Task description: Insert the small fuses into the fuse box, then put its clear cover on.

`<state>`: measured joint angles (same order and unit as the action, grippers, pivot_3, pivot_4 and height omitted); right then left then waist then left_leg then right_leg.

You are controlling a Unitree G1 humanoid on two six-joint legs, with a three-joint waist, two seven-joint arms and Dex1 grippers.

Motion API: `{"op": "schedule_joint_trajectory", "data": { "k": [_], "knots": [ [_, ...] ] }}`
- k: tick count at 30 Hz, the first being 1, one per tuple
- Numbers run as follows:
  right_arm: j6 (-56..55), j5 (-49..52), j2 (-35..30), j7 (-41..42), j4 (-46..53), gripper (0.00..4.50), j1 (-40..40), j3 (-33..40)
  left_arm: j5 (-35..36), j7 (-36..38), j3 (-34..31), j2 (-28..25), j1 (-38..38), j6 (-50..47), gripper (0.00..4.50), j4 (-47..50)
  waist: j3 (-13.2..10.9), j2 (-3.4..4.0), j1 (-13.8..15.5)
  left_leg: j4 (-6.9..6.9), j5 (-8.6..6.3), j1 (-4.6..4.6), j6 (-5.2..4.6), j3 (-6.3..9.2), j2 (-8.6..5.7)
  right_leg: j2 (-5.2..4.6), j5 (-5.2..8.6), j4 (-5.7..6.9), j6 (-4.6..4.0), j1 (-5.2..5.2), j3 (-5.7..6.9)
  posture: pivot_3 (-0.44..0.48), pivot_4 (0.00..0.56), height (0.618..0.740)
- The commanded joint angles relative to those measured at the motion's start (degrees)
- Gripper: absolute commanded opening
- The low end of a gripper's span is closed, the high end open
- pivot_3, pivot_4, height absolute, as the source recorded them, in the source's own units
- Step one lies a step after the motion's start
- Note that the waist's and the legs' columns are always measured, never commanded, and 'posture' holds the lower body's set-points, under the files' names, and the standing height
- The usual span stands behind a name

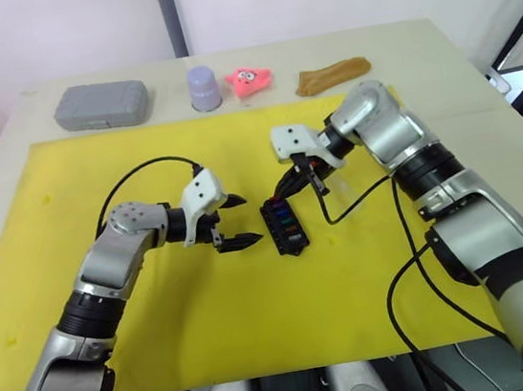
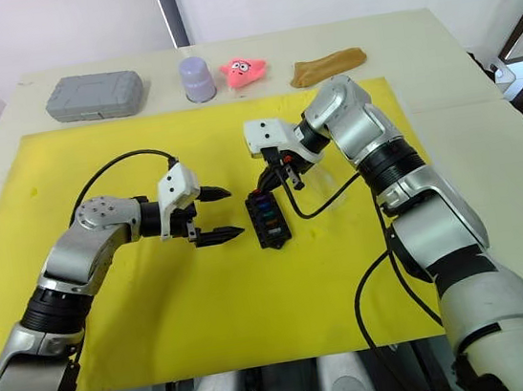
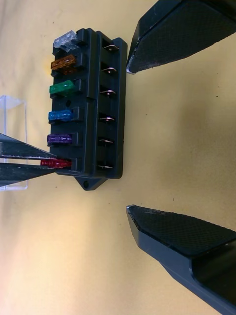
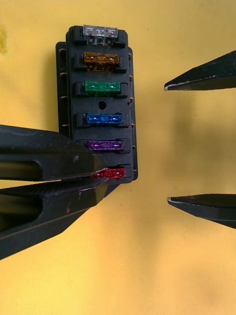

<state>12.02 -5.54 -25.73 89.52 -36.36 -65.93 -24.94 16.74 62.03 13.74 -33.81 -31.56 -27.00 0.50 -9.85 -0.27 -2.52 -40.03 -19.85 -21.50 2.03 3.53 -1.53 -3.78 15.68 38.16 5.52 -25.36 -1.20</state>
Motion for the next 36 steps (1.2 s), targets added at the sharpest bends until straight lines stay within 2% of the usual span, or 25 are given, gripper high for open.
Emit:
{"op": "schedule_joint_trajectory", "data": {
  "k": [1, 25, 28, 30, 36],
  "knots": [
    [-0.42, -0.13, 0.19, -0.16, 0.43, 0.03, -2.61, 0.71, 0.38, 0.17, -1.73, -0.67, -0.09, 0.4, 4.5, 1.78, 0.0, 0.0, 0.0, 0.0, 0.0, 0.0, 0.0, 0.0, 0.0, 0.0, 0.0, 0.0, 0.0, 0.0, 0.0, 0.0, 0.15, 0.74],
    [-0.66, -1.13, 0.18, -0.39, 1.87, 0.03, -0.88, -0.46, 0.42, 0.22, -1.63, -0.63, -0.19, -0.01, 4.5, 1.88, 0.0, 0.0, -0.01, 0.0, 0.0, 0.0, 0.0, 0.0, 0.0, 0.0, 0.0, 0.0, 0.0, 0.0, 0.0, 0.0, 0.15, 0.74],
    [-0.35, -0.98, 0.16, -0.34, 1.99, 0.87, -1.16, -0.25, 0.4, 0.25, -1.6, -0.59, -0.27, 0.02, 4.5, 1.8, 0.0, 0.0, -0.01, 0.0, 0.0, 0.0, 0.0, 0.0, 0.0, 0.0, 0.0, 0.0, 0.0, 0.0, 0.0, 0.0, 0.15, 0.74],
    [-0.1, -0.79, 0.24, -0.43, 1.98, 1.74, -1.41, 0.01, 0.37, 0.26, -1.56, -0.55, -0.34, 0.07, 4.5, 1.69, 0.0, 0.0, -0.02, 0.0, 0.0, 0.0, 0.0, 0.0, 0.0, 0.0, 0.0, 0.0, 0.0, 0.0, 0.0, 0.0, 0.15, 0.74],
    [0.28, -0.3, 0.18, -0.43, 1.97, 1.74, -1.97, 0.57, 0.27, 0.27, -1.47, -0.5, -0.43, 0.18, 4.5, 1.59, 0.0, 0.0, -0.02, 0.0, 0.0, 0.0, 0.0, 0.0, 0.0, 0.0, 0.0, 0.0, 0.0, 0.0, 0.0, 0.0, 0.15, 0.74]
  ]
}}
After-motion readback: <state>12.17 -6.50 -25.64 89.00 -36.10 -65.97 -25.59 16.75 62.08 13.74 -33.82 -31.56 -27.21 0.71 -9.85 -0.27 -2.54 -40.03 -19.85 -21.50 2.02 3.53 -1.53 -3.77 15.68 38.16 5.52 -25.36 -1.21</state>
